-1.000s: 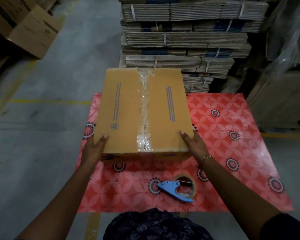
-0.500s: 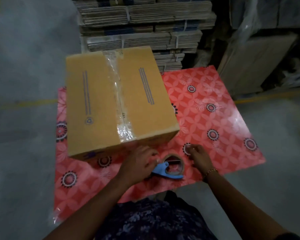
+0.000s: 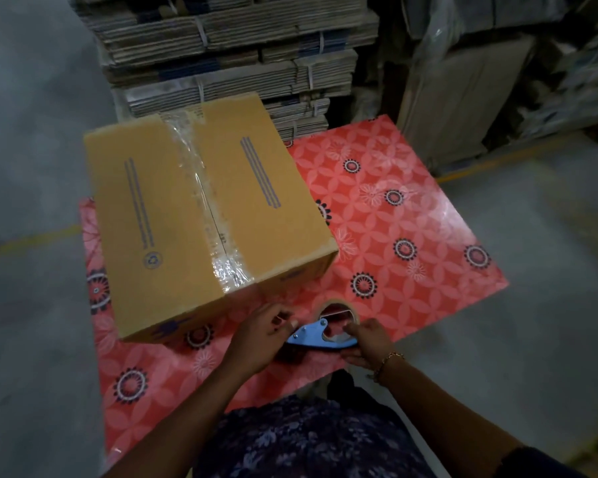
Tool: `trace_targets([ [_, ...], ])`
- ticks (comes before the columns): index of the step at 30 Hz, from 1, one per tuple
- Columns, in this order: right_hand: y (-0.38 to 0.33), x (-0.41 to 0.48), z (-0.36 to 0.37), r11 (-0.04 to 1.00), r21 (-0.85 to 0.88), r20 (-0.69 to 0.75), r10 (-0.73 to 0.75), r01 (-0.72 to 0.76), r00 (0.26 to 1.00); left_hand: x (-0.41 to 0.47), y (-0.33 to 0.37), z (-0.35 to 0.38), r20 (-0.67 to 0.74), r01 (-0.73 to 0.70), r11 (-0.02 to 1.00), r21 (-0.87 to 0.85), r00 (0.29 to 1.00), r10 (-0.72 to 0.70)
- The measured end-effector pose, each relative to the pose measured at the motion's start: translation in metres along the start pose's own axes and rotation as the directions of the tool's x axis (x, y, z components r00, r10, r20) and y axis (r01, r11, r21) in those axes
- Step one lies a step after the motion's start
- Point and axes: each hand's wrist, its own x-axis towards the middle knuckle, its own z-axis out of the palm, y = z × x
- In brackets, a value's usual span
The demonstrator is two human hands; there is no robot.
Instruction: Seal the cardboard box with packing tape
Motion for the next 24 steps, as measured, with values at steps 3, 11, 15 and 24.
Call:
trace_targets([
  [3,-0.011,-0.007,-0.010,0.991,-0.027,-0.038,-0.130,0.129,0.991,-0.002,0.002,-0.007,-0.014,0.020,0.995,-0.096,1.000,-0.021],
  [11,-0.148,-0.084,-0.046,0.801,-0.071,0.398,-0.524,0.595,0.753,0.002,0.052,-0.040,0.157,0.306,0.667,-0.679,0.948,-0.276],
  [15,-0.219,-0.122,-0.026,0.621,-0.154,0.580,-0.573,0.769,0.579,-0.001,0.102,-0.051,0.509,0.460,0.395,-0.795,0.860,0.024],
  [24,-0.237,-0.152,-0.001,0.531,-0.030,0.327,-0.795,0.847,0.510,-0.005,0.163,-0.071,0.042,0.070,0.309,-0.949,0.994,-0.097],
])
